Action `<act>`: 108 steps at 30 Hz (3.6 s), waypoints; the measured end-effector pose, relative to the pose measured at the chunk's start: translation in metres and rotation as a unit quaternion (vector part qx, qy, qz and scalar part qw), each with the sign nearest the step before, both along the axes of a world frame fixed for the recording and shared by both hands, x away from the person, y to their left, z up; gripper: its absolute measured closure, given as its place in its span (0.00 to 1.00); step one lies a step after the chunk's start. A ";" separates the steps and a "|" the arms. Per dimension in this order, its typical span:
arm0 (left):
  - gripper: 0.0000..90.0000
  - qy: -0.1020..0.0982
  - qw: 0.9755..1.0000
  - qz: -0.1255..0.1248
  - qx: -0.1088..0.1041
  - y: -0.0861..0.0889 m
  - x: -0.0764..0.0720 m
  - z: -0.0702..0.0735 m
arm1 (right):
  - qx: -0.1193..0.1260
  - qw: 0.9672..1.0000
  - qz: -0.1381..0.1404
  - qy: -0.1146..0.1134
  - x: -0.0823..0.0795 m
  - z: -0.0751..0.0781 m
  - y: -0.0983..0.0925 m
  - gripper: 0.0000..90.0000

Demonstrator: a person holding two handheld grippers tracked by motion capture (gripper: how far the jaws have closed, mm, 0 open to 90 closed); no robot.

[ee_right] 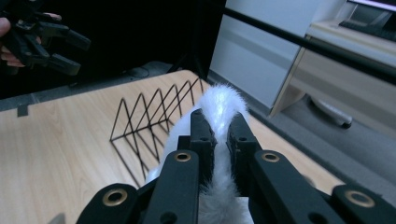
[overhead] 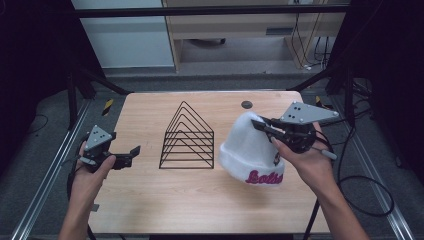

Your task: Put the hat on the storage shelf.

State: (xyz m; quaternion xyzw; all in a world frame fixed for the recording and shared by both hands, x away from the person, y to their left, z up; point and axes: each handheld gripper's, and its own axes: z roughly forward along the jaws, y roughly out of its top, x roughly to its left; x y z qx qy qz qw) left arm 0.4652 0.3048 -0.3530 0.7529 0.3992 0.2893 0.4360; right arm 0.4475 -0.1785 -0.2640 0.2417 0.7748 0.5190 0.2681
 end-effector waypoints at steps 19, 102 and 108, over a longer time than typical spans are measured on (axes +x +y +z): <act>0.05 -0.030 0.996 -0.084 -0.004 -0.050 0.010 0.048 | 0.050 0.998 0.018 -0.034 0.033 0.064 0.023 0.93; 0.78 0.007 0.990 -0.139 0.005 -0.099 0.050 0.055 | 0.043 0.995 0.077 -0.045 0.073 0.094 0.118 0.93; 0.79 0.003 0.993 -0.115 0.009 -0.094 0.050 0.050 | 0.041 0.996 0.076 -0.037 0.082 0.087 0.123 0.93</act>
